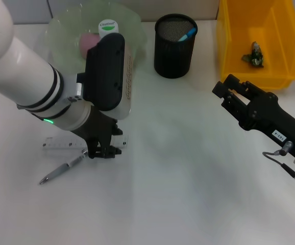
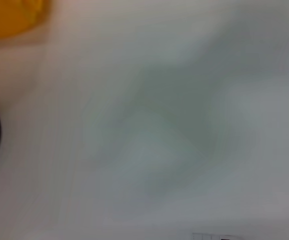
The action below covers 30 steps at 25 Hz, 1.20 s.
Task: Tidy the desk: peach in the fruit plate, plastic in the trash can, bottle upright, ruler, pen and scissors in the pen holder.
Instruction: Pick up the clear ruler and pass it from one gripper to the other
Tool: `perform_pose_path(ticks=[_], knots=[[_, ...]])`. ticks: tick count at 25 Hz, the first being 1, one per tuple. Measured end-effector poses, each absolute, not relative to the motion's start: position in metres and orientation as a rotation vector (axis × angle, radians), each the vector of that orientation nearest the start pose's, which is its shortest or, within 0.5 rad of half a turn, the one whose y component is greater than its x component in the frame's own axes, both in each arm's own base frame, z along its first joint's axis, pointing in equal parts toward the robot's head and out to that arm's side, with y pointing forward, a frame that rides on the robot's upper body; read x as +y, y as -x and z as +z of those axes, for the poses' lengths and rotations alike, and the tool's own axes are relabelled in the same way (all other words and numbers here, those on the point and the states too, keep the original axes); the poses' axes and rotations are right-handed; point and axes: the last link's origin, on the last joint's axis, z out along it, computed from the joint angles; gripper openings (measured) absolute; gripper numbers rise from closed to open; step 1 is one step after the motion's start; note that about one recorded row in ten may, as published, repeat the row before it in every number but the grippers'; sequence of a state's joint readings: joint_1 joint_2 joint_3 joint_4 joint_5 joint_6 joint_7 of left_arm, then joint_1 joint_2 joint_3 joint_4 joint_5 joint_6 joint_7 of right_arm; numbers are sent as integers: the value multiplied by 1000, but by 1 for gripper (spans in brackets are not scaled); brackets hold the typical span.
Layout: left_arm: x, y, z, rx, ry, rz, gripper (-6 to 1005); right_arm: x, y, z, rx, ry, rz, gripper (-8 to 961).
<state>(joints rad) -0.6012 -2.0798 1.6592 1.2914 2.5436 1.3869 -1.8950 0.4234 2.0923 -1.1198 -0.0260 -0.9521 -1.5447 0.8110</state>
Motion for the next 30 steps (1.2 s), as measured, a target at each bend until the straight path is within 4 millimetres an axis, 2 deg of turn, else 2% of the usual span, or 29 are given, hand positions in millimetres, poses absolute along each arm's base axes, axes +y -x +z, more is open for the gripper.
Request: perform_pose_path(ticks=[9,12,22,23,24,30], knots=[[338,146,-28,258,2837,473,376,273,-285,-50,763,2127,1232,428],[334,138,-18,239,2832,352,376,273,-285,-50,765,2127,1233,428],[325,110,23,140,2842,-198,376,271,-286,-52,779,2127,1231,428],[325,110,23,140,2842,-198,376,271,-287,-52,781,2126,1230,428],[327,105,29,104,2836,-341,376,271,-287,-52,783,2125,1230,427],[334,98,27,53,2825,-504,377,270,-287,-52,788,2127,1229,427]])
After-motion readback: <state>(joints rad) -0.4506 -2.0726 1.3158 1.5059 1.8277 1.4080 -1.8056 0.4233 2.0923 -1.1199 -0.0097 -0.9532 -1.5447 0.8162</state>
